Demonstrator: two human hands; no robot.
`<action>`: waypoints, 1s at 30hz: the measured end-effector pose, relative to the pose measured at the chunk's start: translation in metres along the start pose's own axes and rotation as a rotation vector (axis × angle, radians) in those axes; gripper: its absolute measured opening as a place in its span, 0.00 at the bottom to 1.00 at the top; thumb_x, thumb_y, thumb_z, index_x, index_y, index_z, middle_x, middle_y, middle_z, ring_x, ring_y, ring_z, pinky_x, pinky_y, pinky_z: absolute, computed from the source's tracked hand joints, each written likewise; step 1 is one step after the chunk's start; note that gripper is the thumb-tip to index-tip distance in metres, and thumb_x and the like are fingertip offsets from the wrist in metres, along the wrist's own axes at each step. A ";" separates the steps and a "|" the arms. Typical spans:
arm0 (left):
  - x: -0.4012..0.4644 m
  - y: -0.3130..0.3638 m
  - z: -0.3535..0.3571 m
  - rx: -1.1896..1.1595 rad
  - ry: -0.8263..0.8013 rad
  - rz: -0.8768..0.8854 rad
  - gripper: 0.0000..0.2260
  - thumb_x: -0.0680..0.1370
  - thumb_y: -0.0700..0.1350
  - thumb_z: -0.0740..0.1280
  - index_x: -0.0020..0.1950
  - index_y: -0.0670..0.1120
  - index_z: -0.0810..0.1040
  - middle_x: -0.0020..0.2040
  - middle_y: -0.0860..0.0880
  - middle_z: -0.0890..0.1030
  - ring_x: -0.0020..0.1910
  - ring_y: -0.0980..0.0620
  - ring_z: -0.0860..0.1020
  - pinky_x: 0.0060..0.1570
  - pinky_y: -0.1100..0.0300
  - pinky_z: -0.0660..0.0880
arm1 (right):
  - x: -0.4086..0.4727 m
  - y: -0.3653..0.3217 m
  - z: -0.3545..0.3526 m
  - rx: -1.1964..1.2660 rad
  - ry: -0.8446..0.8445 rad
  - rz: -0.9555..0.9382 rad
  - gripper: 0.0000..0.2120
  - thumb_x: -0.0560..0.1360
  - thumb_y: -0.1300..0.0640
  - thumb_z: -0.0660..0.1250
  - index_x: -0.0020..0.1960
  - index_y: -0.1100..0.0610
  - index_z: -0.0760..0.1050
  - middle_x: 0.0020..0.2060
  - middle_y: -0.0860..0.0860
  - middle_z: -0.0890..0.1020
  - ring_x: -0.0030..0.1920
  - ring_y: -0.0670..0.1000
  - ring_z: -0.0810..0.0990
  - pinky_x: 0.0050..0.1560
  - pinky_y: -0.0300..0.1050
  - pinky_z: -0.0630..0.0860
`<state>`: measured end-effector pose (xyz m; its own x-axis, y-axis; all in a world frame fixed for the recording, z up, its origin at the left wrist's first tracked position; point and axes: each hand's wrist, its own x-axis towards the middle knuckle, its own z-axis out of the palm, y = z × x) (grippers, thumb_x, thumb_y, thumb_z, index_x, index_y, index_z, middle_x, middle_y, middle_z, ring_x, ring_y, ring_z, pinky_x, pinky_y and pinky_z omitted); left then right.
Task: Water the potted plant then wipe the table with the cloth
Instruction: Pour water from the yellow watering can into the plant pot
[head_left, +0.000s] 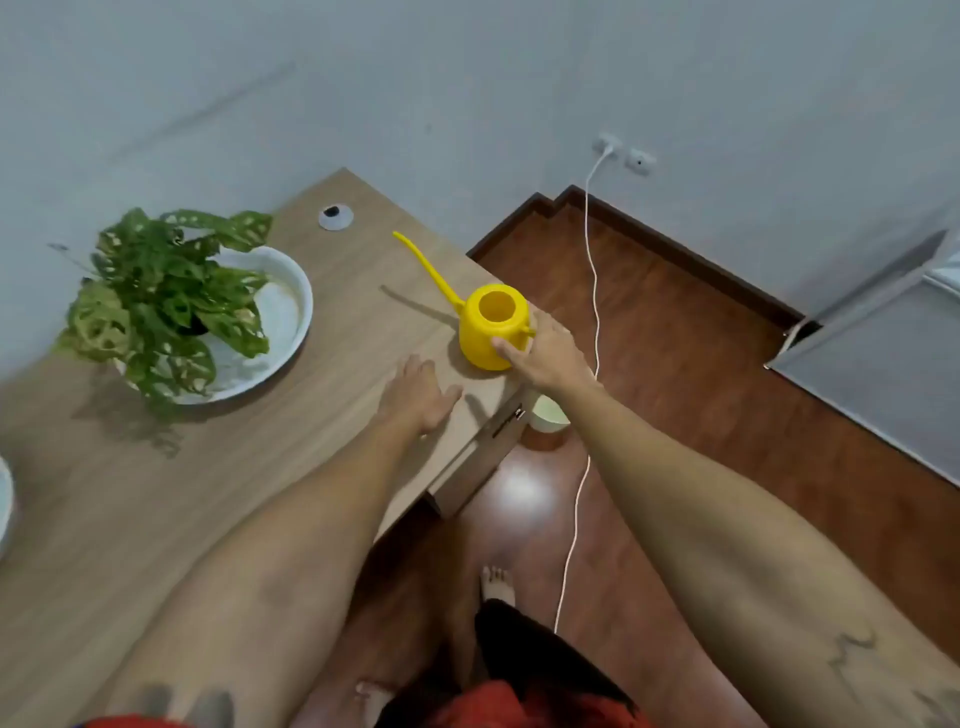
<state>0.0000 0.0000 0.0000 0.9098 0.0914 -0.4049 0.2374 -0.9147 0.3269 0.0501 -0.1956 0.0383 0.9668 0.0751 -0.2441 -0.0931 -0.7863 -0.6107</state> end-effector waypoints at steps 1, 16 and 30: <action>0.001 0.000 0.006 0.020 -0.017 -0.026 0.33 0.82 0.60 0.61 0.79 0.41 0.59 0.82 0.39 0.54 0.81 0.42 0.53 0.76 0.46 0.59 | 0.004 0.003 0.002 0.047 -0.010 0.005 0.36 0.72 0.35 0.69 0.71 0.55 0.66 0.67 0.57 0.74 0.67 0.60 0.72 0.64 0.57 0.71; 0.003 -0.021 0.056 0.062 -0.010 -0.189 0.38 0.81 0.65 0.57 0.83 0.48 0.46 0.83 0.48 0.40 0.82 0.47 0.40 0.77 0.39 0.45 | 0.023 0.013 0.036 0.318 0.189 0.061 0.27 0.60 0.38 0.79 0.26 0.51 0.64 0.25 0.46 0.70 0.28 0.45 0.69 0.32 0.43 0.63; -0.056 -0.080 0.005 0.028 -0.007 -0.287 0.34 0.83 0.61 0.58 0.82 0.45 0.50 0.84 0.45 0.47 0.82 0.46 0.46 0.78 0.40 0.50 | -0.023 -0.057 0.040 0.223 0.183 -0.119 0.25 0.63 0.34 0.76 0.28 0.50 0.67 0.29 0.50 0.74 0.30 0.48 0.70 0.31 0.35 0.60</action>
<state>-0.0716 0.0664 -0.0082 0.8043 0.3460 -0.4831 0.4757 -0.8621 0.1745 0.0233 -0.1283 0.0484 0.9990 0.0309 -0.0331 -0.0067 -0.6231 -0.7821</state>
